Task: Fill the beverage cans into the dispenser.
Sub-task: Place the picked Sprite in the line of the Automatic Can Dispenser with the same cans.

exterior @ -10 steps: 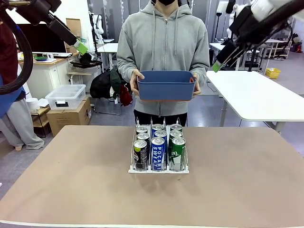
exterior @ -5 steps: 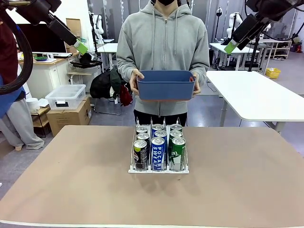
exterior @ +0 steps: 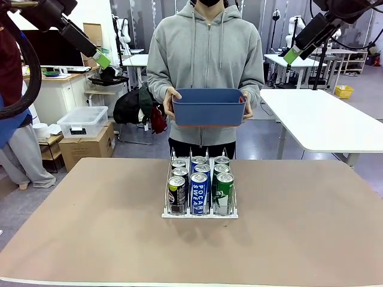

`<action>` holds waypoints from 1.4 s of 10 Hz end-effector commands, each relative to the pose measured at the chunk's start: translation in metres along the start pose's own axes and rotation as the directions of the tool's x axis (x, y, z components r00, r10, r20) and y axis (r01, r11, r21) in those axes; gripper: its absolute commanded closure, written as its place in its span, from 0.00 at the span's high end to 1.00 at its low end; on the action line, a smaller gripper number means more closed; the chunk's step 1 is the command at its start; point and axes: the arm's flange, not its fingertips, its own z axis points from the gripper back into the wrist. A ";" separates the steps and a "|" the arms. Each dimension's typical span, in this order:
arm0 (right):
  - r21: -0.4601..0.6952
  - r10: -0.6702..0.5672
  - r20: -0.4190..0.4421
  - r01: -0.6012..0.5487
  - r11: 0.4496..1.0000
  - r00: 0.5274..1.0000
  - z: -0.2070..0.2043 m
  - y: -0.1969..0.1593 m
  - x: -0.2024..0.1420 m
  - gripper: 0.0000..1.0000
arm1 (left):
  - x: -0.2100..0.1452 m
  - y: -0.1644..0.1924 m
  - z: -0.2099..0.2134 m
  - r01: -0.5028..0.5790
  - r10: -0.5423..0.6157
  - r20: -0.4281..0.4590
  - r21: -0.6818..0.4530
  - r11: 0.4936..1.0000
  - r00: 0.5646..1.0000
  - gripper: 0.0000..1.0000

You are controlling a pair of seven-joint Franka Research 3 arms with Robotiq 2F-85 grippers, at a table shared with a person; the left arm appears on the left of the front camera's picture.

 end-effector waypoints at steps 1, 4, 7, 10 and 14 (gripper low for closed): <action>0.017 0.011 0.036 -0.011 1.000 0.999 -0.001 -0.001 -0.008 1.00 | -0.002 0.000 0.000 -0.003 0.003 -0.001 0.000 1.000 1.000 1.00; -0.002 -0.002 0.003 0.002 1.000 1.000 0.001 -0.001 0.000 1.00 | -0.002 0.000 0.000 -0.003 0.003 -0.001 0.000 1.000 1.000 1.00; -0.002 -0.002 0.003 0.002 1.000 1.000 0.001 -0.001 0.000 1.00 | -0.002 0.000 0.000 -0.003 0.003 -0.001 0.000 1.000 1.000 1.00; -0.002 -0.002 0.003 0.002 1.000 1.000 0.001 -0.001 0.000 1.00 | -0.002 0.000 0.000 -0.003 0.003 -0.001 0.000 1.000 1.000 1.00; -0.002 -0.002 0.003 0.002 1.000 1.000 0.001 -0.001 0.000 1.00 | -0.002 0.000 0.000 -0.003 0.003 -0.001 0.000 1.000 1.000 1.00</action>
